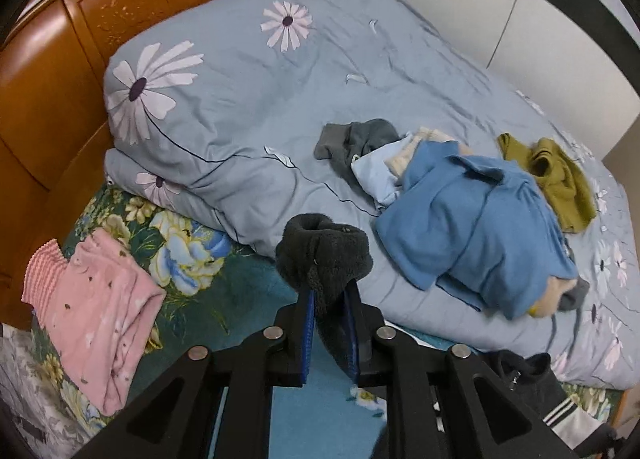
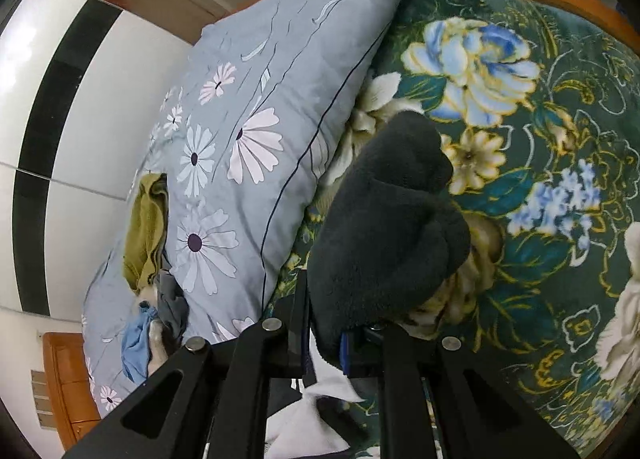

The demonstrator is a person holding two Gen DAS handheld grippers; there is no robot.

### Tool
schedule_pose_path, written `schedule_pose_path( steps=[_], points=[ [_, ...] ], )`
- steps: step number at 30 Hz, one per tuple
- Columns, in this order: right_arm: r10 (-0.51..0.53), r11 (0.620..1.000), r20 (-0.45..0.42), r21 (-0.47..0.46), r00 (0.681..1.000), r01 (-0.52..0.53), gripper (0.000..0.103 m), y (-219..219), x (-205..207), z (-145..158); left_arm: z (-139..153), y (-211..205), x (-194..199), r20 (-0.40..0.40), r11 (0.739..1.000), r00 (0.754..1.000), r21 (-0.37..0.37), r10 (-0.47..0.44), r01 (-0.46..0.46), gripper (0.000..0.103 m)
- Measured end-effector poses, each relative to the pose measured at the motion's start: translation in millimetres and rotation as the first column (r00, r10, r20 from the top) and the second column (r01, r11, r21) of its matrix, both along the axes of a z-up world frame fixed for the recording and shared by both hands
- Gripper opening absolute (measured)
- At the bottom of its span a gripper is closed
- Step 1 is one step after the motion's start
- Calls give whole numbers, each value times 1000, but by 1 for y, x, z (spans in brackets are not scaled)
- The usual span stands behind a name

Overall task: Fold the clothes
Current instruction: 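Lay the sweatshirt flat on the teal blanket with both grippers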

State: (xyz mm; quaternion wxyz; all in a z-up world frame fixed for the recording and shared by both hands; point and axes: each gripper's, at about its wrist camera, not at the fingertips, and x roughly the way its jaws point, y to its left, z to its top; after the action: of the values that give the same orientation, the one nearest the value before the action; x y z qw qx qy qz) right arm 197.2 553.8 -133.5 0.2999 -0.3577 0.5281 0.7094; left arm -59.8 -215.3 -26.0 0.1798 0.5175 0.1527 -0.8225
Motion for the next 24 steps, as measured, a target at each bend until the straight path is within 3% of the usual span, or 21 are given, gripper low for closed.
schedule_pose_path(
  steps=[2, 4, 7, 9, 11, 17, 24],
  points=[
    [28, 1000, 20, 2, 999, -28, 14, -3, -9, 6, -9, 3, -9, 18, 1000, 999, 7, -29, 28, 17],
    [63, 998, 41, 4, 997, -63, 15, -4, -19, 7, -20, 9, -12, 40, 998, 997, 6, -58, 58, 25],
    [107, 994, 71, 19, 992, -108, 16, -10, -30, 9, -34, 18, -9, 58, 996, 995, 28, -86, 85, 46],
    [121, 992, 76, 28, 990, -123, 27, -14, -33, 13, -41, 22, 1, 54, 994, 994, 62, -91, 87, 58],
    [129, 991, 66, 35, 989, -131, 41, -20, -33, 20, -45, 27, 12, 51, 992, 994, 88, -100, 95, 64],
    [153, 986, 64, 50, 986, -156, 54, -42, -25, 42, -57, 48, 63, 40, 974, 991, 191, -131, 121, 76],
    [204, 978, 56, 41, 977, -207, 62, -99, -2, 65, -100, 90, 130, 81, 918, 965, 336, -251, 211, 79]
  ],
)
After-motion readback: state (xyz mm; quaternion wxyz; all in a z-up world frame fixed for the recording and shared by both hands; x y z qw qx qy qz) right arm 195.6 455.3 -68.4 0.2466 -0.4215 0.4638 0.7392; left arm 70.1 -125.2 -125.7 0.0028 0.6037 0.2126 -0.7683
